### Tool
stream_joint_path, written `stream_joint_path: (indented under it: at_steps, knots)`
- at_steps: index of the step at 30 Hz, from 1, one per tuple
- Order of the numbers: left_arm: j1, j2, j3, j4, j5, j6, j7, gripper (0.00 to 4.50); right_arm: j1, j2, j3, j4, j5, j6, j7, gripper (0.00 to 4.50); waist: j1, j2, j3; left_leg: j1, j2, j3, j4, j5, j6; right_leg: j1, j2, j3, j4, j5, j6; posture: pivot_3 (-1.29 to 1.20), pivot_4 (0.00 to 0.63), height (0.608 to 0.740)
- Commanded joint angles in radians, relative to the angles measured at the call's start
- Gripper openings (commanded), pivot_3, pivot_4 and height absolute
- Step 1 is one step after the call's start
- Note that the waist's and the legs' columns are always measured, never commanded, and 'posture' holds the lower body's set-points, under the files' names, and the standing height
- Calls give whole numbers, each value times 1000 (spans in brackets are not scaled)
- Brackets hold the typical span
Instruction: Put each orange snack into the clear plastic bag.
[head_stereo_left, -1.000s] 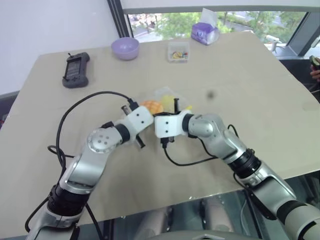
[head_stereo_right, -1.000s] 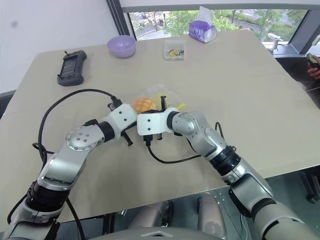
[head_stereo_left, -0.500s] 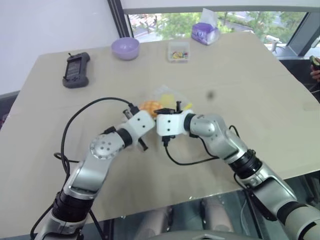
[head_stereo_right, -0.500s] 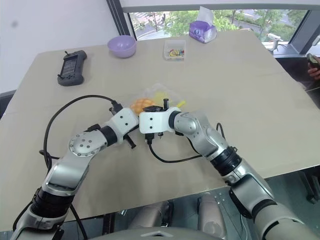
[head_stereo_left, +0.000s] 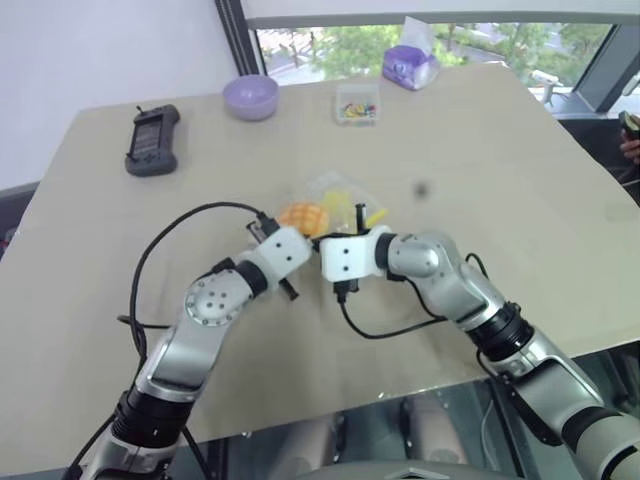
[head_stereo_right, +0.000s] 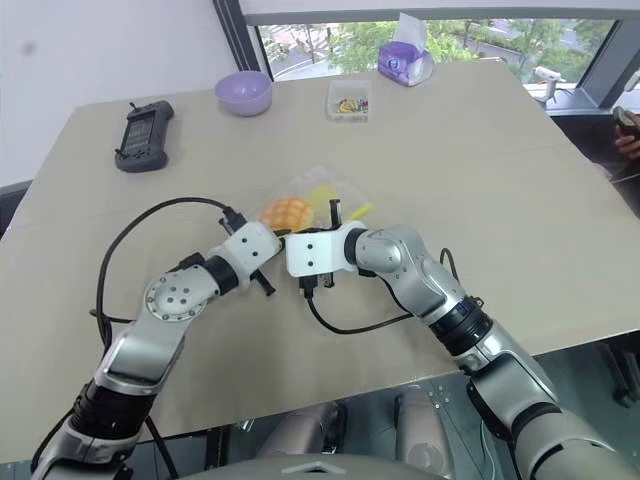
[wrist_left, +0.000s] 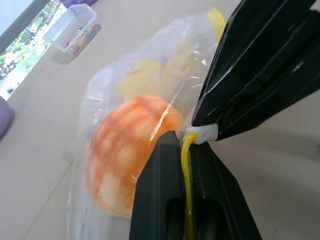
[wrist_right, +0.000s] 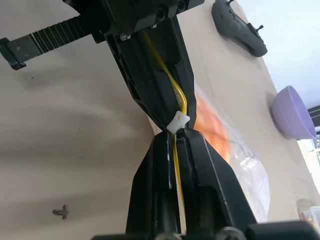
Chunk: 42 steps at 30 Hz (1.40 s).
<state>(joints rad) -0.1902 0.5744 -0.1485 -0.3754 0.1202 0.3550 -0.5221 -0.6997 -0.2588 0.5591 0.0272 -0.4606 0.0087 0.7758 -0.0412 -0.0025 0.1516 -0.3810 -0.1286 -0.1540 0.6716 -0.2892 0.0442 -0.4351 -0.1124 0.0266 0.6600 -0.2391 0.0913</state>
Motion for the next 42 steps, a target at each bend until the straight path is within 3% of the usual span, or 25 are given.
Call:
stream_joint_path:
  at_steps: [1, 9, 12, 14, 27, 29, 42]
  knots:
    - [12, 1, 19, -38, 10, -42, 11, 0, -11, 19, 6, -40, 10, -18, 0, 57, 0, 0, 0, 0, 0, 0, 0, 0, 0, 0, 0, 0, 0, 0, 0, 0, 150, 736]
    - [24, -2, 14, -29, 23, -60, 13, 0, -15, 30, -11, -66, 24, 44, 22, 57, 0, 0, 0, 0, 0, 0, 0, 0, 0, 0, 0, 0, 0, 0, 0, 0, 150, 736]
    - [23, -7, 13, -29, 24, -58, 14, 0, -12, 31, -14, -77, 31, 49, 22, 1492, 0, 0, 0, 0, 0, 0, 0, 0, 0, 0, 0, 0, 0, 0, 0, 0, 150, 736]
    - [24, -10, 14, -29, 24, -57, 14, 0, -10, 34, -16, -83, 36, 50, 21, 2217, 0, 0, 0, 0, 0, 0, 0, 0, 0, 0, 0, 0, 0, 0, 0, 0, 150, 736]
    - [31, -25, 10, -33, 27, -56, 17, 0, -5, 28, -14, -93, 35, 76, 21, 2217, 0, 0, 0, 0, 0, 0, 0, 0, 0, 0, 0, 0, 0, 0, 0, 0, 150, 736]
    - [31, -26, 10, -33, 27, -57, 17, 0, -5, 24, -13, -88, 35, 74, 21, 1422, 1, 0, 0, 0, 0, 0, 0, 0, 0, 0, 0, 0, 0, 0, 0, 0, 150, 736]
    - [39, -35, 6, -43, 26, -54, 15, 0, -11, 24, -12, -66, 25, 81, -5, 1422, 0, 0, 0, 0, 0, 0, 0, 0, 0, 0, 0, 0, 0, 0, 0, 0, 150, 736]
